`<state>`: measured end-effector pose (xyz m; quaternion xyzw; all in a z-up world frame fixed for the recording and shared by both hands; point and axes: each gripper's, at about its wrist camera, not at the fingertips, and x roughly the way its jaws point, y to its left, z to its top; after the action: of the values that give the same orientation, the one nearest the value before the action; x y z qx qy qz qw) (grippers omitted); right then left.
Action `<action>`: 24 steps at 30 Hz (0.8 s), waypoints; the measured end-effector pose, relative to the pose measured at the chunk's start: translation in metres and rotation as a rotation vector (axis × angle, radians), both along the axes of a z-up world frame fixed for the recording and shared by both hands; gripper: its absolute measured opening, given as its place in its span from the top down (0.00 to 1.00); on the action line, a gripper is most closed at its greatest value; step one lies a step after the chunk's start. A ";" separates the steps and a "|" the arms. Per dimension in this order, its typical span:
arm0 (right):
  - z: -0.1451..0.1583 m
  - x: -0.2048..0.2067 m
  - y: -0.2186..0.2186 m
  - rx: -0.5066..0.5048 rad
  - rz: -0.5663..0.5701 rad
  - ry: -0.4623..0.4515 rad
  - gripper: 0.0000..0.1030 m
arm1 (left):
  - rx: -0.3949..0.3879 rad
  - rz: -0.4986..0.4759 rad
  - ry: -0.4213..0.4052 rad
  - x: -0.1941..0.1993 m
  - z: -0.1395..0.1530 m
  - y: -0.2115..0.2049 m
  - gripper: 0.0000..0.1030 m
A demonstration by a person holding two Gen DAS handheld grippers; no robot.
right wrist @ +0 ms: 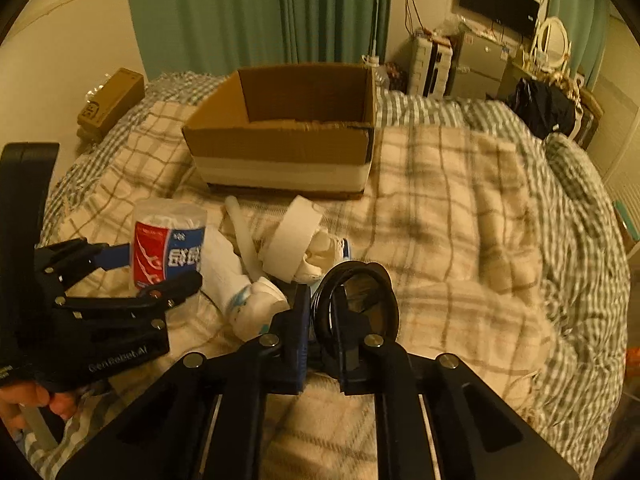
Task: Organize objects
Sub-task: 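Grasp the clear red-labelled swab cup with left tool while right tool grasps black jar, then carry the cup with left tool into the box while right tool drops the black jar in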
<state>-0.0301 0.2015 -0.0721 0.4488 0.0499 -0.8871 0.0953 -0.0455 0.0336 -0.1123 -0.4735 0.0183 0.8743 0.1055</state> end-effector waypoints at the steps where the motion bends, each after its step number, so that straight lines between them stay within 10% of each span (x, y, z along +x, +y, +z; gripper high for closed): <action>1: 0.007 0.004 -0.001 -0.002 0.007 0.014 0.90 | 0.009 0.003 0.012 0.002 0.006 -0.003 0.39; 15: 0.118 -0.031 -0.030 0.023 0.130 0.239 0.91 | 0.077 0.047 0.195 -0.055 0.106 -0.029 0.39; 24: 0.120 -0.134 -0.057 -0.001 0.175 0.238 0.91 | 0.080 0.081 0.183 -0.149 0.089 -0.038 0.39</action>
<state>-0.1642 0.1443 0.0475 0.3343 0.0993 -0.9225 0.1656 -0.1948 -0.0041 -0.0233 -0.3874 -0.0260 0.9174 0.0869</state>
